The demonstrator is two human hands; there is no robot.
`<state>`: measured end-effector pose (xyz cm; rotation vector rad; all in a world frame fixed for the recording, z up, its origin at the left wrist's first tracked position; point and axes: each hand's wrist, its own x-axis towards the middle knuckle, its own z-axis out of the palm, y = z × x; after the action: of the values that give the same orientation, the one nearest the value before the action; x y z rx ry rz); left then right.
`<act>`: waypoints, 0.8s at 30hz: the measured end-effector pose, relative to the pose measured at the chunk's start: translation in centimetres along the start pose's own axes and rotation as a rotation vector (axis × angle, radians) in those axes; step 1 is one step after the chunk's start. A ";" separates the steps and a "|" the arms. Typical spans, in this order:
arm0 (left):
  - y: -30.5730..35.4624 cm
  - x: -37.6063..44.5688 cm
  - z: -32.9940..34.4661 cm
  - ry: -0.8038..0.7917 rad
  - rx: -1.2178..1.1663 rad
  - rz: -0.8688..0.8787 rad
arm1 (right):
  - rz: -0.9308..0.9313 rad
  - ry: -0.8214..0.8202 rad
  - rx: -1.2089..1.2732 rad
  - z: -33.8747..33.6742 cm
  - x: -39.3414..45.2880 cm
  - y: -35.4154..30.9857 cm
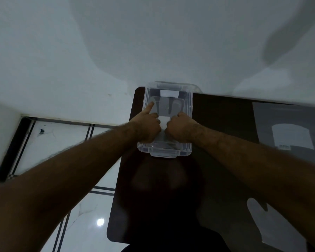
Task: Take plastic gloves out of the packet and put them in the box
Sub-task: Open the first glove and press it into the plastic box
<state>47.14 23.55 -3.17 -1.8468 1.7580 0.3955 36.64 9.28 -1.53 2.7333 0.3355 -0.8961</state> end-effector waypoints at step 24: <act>-0.6 0.4 -1.7 -0.015 0.005 -0.192 | 0.237 0.086 0.087 1.0 1.9 1.3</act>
<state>47.44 22.26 -1.88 -1.9831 1.5527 0.3286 37.97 8.06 -3.25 2.8195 -0.0148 -0.7479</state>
